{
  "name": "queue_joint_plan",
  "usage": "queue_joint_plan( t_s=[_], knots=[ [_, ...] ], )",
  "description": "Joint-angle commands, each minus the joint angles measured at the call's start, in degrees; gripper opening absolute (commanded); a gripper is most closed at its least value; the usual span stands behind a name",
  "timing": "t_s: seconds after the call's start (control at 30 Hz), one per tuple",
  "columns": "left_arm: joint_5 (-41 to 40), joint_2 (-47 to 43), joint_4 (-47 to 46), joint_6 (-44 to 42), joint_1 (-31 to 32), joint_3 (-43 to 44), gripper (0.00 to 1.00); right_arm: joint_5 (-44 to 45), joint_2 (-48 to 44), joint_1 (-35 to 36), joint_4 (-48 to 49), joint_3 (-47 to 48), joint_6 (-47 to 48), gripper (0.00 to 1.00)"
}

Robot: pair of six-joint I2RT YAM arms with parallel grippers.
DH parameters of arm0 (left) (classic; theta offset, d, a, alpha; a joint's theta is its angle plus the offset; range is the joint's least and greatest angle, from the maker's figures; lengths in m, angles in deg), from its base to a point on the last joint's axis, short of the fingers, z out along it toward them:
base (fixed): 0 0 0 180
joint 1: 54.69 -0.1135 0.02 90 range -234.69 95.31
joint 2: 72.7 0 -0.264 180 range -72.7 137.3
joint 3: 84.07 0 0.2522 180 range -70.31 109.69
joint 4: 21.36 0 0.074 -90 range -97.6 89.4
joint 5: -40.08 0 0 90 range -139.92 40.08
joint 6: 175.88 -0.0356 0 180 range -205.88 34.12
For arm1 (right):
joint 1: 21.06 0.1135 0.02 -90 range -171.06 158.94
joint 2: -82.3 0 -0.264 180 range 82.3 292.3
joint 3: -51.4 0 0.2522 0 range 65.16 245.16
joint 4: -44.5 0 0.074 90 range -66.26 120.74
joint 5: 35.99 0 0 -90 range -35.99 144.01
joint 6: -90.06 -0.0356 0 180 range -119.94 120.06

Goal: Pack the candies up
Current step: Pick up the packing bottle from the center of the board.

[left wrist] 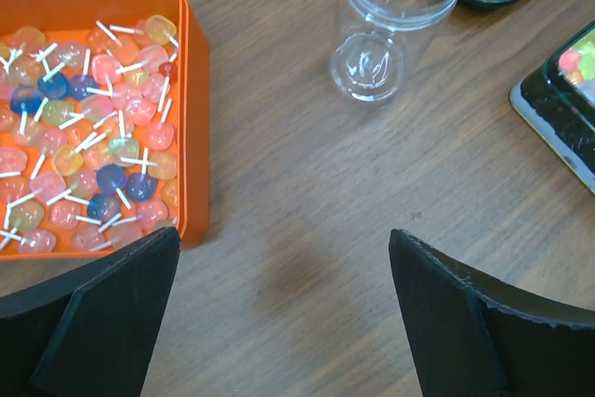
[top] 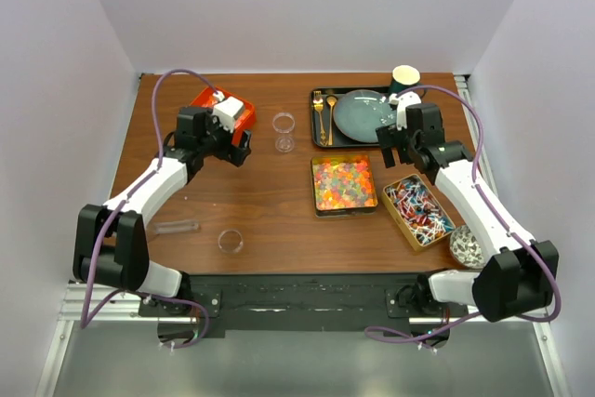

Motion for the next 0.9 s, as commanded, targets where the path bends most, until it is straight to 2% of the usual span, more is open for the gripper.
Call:
queue_joint_plan(
  t_s=[0.0, 0.17, 0.23, 0.5, 0.63, 0.87],
  knots=[
    [2.2, -0.3, -1.8, 0.6, 0.2, 3.8, 1.0, -0.3, 0.5, -0.1, 1.2, 2.7, 0.0, 0.99],
    [2.7, 1.1, -1.6, 0.4, 0.2, 8.2, 1.0, -1.3, 2.0, -0.1, 0.2, 3.8, 3.1, 0.99],
    [3.8, 1.5, -1.2, 0.5, 0.2, 11.0, 1.0, -5.4, 1.8, 0.0, -1.7, 4.0, 7.5, 0.99],
    [5.2, 5.7, 1.2, 1.4, 1.2, 20.5, 0.99, -10.3, 2.5, -0.1, -3.6, 6.0, 7.8, 0.99],
    [5.9, 10.5, 5.7, 0.6, 2.4, 27.5, 0.87, -11.4, 3.5, -0.1, -4.3, 6.5, 8.2, 0.99],
    [3.3, 18.4, 9.0, -0.7, 6.0, 32.2, 0.79, -12.9, 4.7, 0.0, -4.6, 7.2, 8.2, 0.99]
  ],
)
